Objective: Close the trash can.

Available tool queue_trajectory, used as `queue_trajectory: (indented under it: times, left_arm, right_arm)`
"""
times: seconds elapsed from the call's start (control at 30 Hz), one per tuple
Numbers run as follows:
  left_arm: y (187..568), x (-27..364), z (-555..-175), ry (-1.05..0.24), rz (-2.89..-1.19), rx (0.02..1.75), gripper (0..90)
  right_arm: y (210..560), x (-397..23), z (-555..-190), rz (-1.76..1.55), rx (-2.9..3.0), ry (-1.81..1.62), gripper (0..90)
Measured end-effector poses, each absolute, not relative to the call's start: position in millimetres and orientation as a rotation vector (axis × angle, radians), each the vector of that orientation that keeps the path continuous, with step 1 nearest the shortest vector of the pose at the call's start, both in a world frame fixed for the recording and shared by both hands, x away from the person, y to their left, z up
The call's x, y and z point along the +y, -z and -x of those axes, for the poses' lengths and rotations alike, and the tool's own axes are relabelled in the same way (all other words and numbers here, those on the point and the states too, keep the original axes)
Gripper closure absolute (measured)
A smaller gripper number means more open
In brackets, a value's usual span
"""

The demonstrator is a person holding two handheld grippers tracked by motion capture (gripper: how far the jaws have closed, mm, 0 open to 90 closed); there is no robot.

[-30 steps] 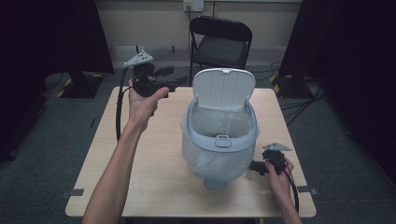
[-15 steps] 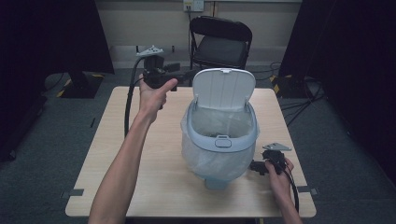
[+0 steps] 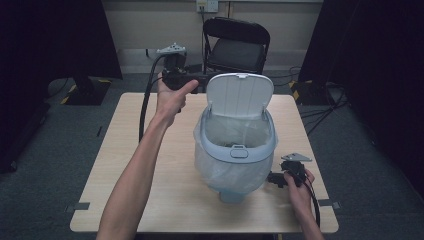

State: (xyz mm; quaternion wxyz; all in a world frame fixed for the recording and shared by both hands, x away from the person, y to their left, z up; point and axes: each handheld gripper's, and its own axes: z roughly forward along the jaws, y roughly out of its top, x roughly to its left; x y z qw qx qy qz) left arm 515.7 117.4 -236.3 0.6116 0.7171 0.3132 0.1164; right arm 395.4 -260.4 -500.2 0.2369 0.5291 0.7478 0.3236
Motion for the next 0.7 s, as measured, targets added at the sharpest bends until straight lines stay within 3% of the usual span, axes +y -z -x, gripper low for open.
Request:
queue_trajectory:
  times: [0.13, 0.7]
  left_arm:
    - [234.6, 117.4, -510.1, -0.254, -1.679, 0.669, 22.0]
    - [238.5, 117.1, -487.3, -0.273, -1.701, 0.616, 22.0]
  right_arm:
    - [500.2, -260.4, -395.3, -1.452, 2.050, -0.887, 12.1]
    - [500.3, -260.4, -395.4, -1.450, 2.050, -0.887, 12.0]
